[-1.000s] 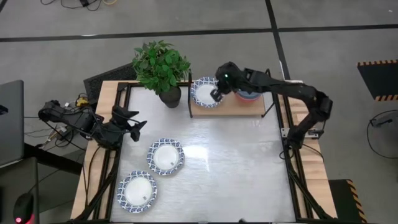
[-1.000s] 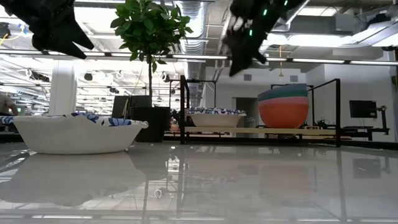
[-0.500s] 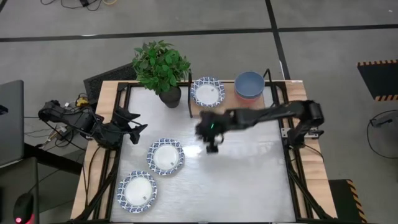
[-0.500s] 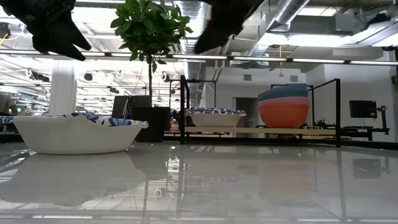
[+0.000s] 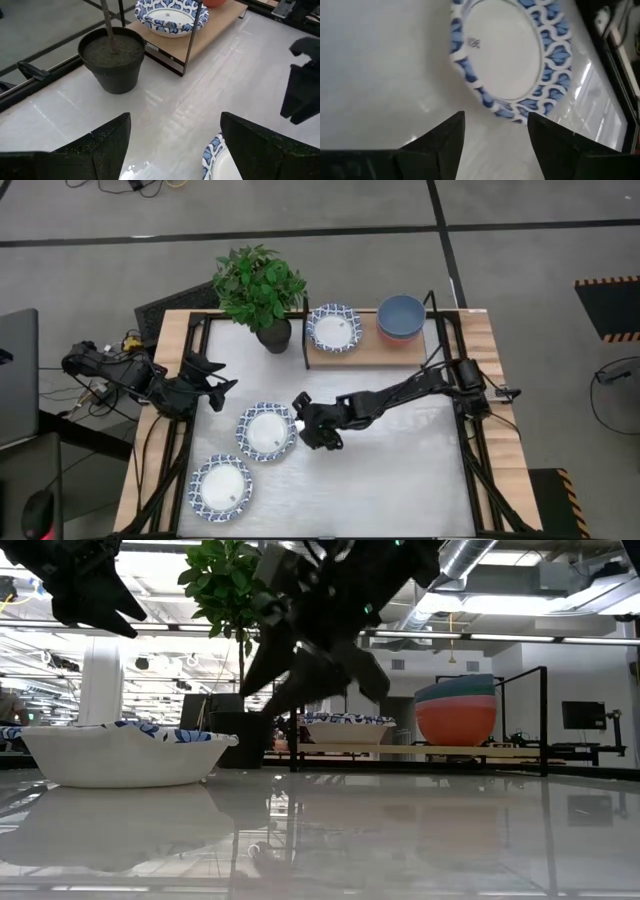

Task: Place and stack bowls onto a shelf
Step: Stack the white bowl on top of the white bowl on the shelf

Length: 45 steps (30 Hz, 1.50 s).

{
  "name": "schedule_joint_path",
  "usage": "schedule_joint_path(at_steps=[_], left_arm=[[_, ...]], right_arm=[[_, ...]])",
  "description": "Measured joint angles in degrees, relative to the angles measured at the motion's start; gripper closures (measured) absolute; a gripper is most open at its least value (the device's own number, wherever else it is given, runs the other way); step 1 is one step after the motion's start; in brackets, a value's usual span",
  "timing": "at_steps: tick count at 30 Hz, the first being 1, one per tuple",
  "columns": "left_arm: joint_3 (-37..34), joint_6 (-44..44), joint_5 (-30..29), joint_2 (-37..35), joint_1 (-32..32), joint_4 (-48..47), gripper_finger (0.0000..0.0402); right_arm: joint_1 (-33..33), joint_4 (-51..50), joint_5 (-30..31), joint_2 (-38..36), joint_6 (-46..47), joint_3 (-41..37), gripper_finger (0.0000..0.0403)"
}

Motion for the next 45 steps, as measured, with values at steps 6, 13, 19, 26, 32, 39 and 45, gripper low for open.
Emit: schedule_joint_path(at_steps=[6,13,19,26,32,39,45], left_arm=[[0.0,-0.1,-1.1,0.0,0.0,0.0,0.0109],[0.0,-0.2,-1.4,0.0,0.0,0.0,0.0109],[0.0,-0.4,-1.5,0.0,0.0,-0.2,0.0109],[0.0,-1.0,-1.6,0.0,0.0,-1.3,0.0109],[0.0,-1.0,-2.1,0.0,0.0,-1.5,0.0109],[0.0,-1.5,-2.2,0.0,0.0,-1.8,0.0109],[0.0,-9.7,3.1,0.0,0.0,-2.5,0.0109]], right_arm=[[0.7,2.9,0.1,-0.2,-3.0,0.1,0.0167],[0.6,3.7,-2.7,0.8,-5.0,0.1,0.0172],[0.6,8.0,-2.6,4.4,-9.8,0.7,0.0173],[0.7,7.1,-1.4,7.2,-11.0,1.5,0.0174],[0.2,8.3,-1.6,7.6,-10.6,2.2,0.0193],[-0.2,8.5,-1.9,7.6,-10.3,2.2,0.0256],[-0.1,7.9,4.7,7.1,-3.2,2.6,0.0274]])
